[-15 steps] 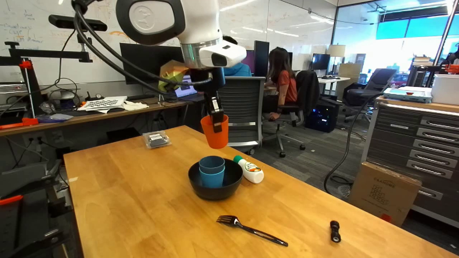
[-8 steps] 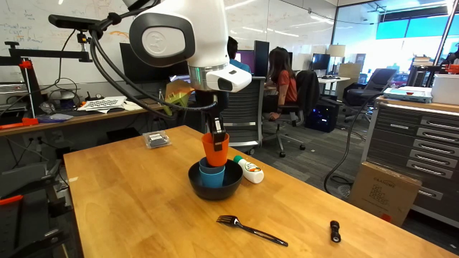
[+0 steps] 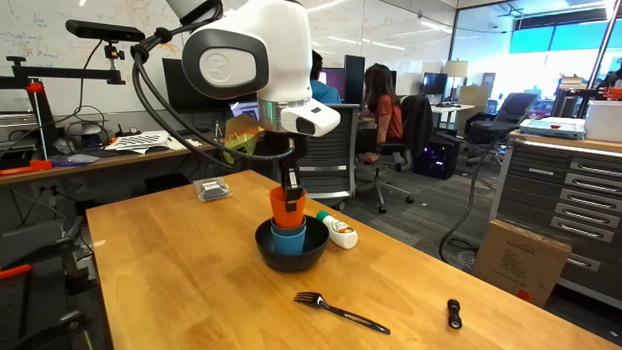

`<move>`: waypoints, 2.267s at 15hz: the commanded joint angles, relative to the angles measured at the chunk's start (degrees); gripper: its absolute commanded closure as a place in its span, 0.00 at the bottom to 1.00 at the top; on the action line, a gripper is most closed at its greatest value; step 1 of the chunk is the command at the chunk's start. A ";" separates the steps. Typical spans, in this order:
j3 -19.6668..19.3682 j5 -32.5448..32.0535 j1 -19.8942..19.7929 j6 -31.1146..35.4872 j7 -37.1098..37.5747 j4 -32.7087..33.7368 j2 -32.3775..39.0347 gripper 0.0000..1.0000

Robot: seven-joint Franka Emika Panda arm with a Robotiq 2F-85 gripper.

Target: Pick up the three cups from the table and put them in the black bowl. Pick up the folk from the table and put it in the cups.

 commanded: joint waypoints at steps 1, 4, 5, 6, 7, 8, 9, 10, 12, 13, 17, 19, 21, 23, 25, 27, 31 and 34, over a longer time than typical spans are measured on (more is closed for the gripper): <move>-0.01 -1.01 0.38 -2.53 0.49 0.95 -0.38 0.68; 0.22 -0.37 0.13 -3.00 0.14 0.99 -0.67 0.49; 0.34 -0.05 -0.09 -3.10 -0.14 0.95 -0.95 0.42; 0.40 0.21 -0.24 -2.95 -0.32 0.87 -1.22 0.34; 0.47 0.52 -0.51 -2.38 -0.85 0.58 -1.74 0.27; 0.38 0.61 -0.67 -2.12 -1.02 0.43 -2.09 0.20; 0.25 0.87 -1.07 -2.09 -1.31 0.35 -2.47 0.12; -0.05 0.84 -1.39 -1.89 -1.46 0.32 -2.66 0.05; -0.79 0.76 -2.36 -2.46 -1.81 0.51 -2.79 0.00; -1.34 0.46 -2.73 -2.34 -1.61 0.56 -2.74 0.00; -4.59 -0.24 -3.56 1.64 2.08 0.43 -1.59 0.00; -6.06 0.10 -3.60 3.73 5.30 0.41 -0.70 0.00; -6.97 0.38 -3.57 4.57 8.21 0.72 0.16 0.00; -7.46 0.49 -3.50 4.22 10.84 1.19 1.06 0.00; -7.56 0.51 -3.50 3.70 12.83 1.72 2.32 0.00; -7.19 0.92 -3.95 3.32 13.58 2.64 3.88 0.00; -7.08 1.80 -5.17 0.14 14.65 6.10 7.22 0.00; -7.15 1.57 -6.20 -2.96 15.06 9.18 9.64 0.00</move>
